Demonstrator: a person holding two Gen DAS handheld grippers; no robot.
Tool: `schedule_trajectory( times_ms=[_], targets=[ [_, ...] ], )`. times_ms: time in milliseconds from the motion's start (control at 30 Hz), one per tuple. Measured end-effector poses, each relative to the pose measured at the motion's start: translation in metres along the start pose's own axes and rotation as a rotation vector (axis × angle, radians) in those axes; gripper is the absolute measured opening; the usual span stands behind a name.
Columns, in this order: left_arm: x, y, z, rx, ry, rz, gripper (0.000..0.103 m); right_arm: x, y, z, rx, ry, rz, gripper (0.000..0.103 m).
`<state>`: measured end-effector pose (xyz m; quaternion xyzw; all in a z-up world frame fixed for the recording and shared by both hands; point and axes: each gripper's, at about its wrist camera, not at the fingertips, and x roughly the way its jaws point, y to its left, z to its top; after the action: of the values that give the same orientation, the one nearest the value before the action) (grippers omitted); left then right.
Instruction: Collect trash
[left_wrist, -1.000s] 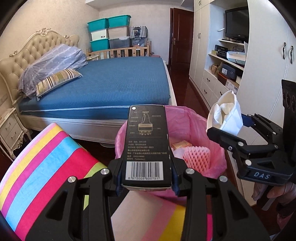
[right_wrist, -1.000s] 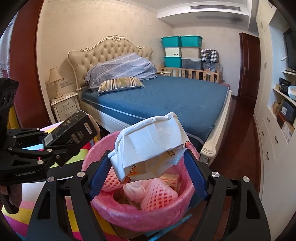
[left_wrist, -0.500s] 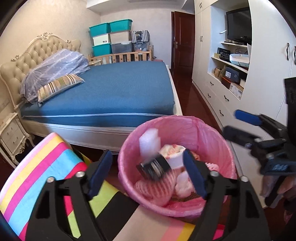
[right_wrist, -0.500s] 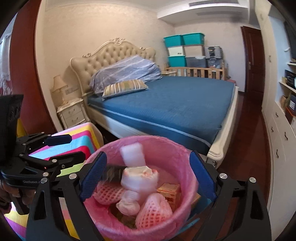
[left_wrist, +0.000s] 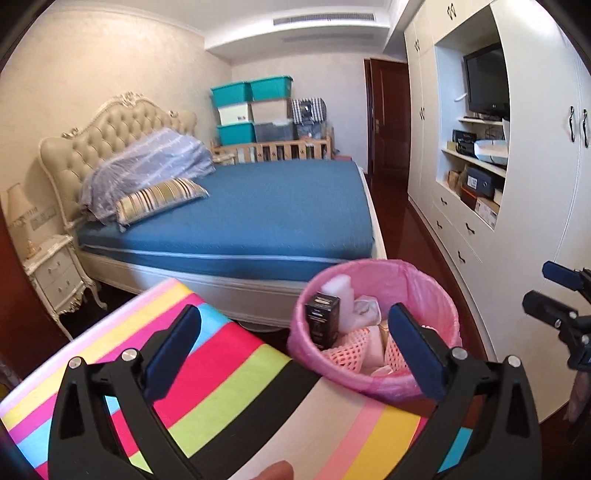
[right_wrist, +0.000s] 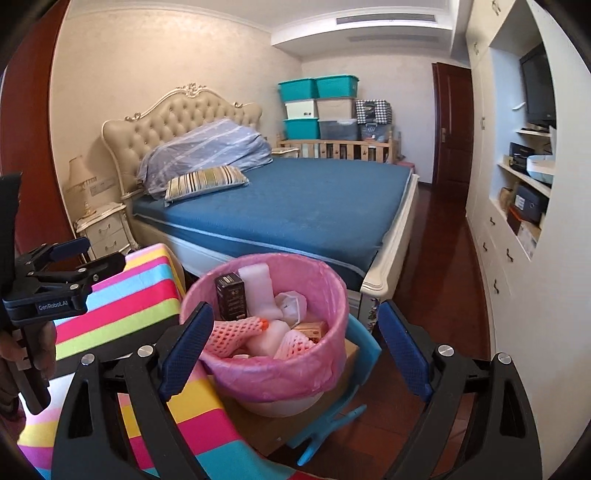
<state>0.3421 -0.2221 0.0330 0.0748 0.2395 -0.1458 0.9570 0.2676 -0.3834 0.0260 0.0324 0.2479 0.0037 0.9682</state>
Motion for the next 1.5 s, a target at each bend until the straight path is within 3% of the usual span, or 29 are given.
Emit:
schedule_trajectory(
  times_ms=[200,467,733,1067,1500],
  targets=[
    [-0.047,0.003,-0.002,0.008,-0.035,-0.002,0.098,-0.030,0.025,0.003,-0.055,-0.003,-0.040,0.085],
    [-0.078,-0.009,-0.033,0.044,-0.030,0.006,0.098,-0.035,0.047,-0.013,-0.108,0.052,0.002,0.085],
    [-0.084,-0.014,-0.071,0.027,0.001,0.014,0.098,-0.031,0.051,-0.040,-0.121,0.084,0.052,0.085],
    [-0.086,-0.017,-0.074,0.014,-0.039,0.012,0.098,-0.039,0.051,-0.044,-0.105,0.007,0.070,0.085],
    [-0.078,-0.015,-0.077,-0.009,-0.028,0.014,0.098,-0.033,0.055,-0.047,-0.122,0.023,0.066,0.085]
  ],
)
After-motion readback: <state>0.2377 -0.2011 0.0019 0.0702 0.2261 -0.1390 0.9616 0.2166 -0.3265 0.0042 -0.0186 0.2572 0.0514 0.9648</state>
